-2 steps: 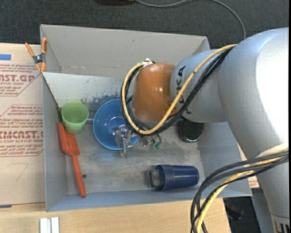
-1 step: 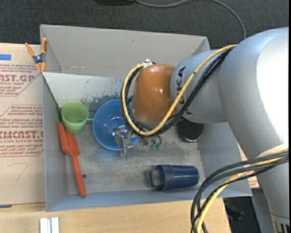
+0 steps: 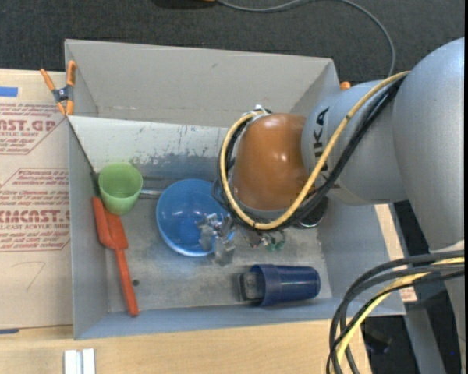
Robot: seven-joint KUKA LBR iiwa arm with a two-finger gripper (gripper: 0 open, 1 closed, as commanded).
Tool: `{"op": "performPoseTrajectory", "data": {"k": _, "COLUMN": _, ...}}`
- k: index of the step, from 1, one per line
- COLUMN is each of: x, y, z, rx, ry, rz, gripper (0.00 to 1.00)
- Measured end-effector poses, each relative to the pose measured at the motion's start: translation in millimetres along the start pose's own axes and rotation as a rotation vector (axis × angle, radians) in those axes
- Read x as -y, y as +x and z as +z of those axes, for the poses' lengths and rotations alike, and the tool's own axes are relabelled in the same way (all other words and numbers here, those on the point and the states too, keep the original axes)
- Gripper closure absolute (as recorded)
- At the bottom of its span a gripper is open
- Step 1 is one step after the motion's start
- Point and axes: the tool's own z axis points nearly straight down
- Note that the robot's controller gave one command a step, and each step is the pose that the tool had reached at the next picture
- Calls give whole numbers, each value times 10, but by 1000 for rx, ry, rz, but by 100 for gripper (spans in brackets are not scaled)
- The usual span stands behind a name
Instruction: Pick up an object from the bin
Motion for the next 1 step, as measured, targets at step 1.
{"op": "performPoseTrajectory", "data": {"k": 1, "x": -9, "y": -58, "z": 57, "rx": 0, "ry": -1, "rz": 13, "gripper": 100}}
